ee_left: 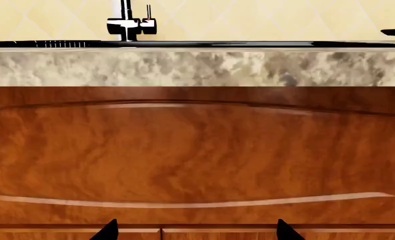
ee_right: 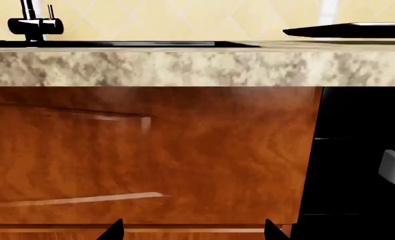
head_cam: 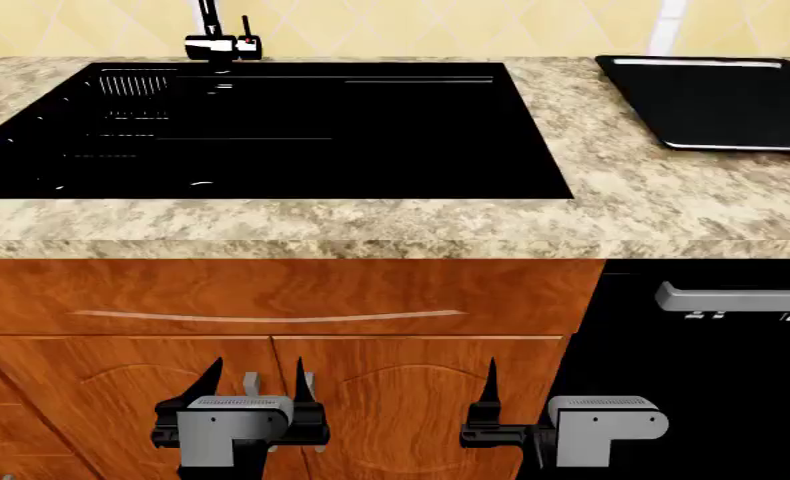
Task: Pick up the fruits and vegetables and place them in the sink. Turn on the sink faucet to wash them. Then turn the sink off and put them in the tray.
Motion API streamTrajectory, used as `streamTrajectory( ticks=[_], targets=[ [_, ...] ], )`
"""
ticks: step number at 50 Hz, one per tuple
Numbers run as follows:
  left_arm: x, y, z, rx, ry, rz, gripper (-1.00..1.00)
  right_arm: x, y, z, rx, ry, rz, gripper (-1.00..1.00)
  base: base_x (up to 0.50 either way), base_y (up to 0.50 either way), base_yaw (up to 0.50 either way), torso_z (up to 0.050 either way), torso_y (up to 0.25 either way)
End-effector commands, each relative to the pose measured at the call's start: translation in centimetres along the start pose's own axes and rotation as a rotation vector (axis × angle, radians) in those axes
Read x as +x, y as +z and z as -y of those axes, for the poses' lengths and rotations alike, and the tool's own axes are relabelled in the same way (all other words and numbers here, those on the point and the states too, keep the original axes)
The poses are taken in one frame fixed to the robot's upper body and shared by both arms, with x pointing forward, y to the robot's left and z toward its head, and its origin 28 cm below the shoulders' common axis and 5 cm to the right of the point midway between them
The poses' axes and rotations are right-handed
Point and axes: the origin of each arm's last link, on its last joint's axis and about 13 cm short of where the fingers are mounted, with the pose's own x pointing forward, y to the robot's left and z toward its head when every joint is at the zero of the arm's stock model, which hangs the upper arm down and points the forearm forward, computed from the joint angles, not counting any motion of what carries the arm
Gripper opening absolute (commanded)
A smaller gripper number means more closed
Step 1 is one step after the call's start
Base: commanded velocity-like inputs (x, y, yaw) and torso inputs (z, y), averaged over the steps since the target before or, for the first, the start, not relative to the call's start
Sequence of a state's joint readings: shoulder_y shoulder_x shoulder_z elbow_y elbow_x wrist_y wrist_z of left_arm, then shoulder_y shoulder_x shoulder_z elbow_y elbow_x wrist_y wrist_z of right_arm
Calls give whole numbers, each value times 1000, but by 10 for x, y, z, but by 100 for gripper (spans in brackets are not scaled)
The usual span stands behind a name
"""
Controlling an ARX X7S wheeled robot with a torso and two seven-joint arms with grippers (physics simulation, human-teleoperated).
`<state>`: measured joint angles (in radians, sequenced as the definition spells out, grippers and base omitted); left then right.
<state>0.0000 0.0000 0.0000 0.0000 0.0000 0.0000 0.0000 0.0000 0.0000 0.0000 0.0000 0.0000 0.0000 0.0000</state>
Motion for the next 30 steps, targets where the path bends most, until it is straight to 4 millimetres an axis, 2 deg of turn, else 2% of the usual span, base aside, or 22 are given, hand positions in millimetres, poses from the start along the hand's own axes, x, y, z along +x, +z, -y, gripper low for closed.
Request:
streamTrajectory(
  ticks=[1,7,30],
  targets=[
    [-4,5,0,2,1,1,100,0,0,-1,10,14,12,100,0,0,0,0,0],
    [-15,17,-1,-14,14,28,100,1,0,0,1,19,43,100,-1,68,0,0,0],
    [-16,18,-5,4,26,38,100,1,0,0,-24,24,57,100,-49,500,0,0,0]
  ],
)
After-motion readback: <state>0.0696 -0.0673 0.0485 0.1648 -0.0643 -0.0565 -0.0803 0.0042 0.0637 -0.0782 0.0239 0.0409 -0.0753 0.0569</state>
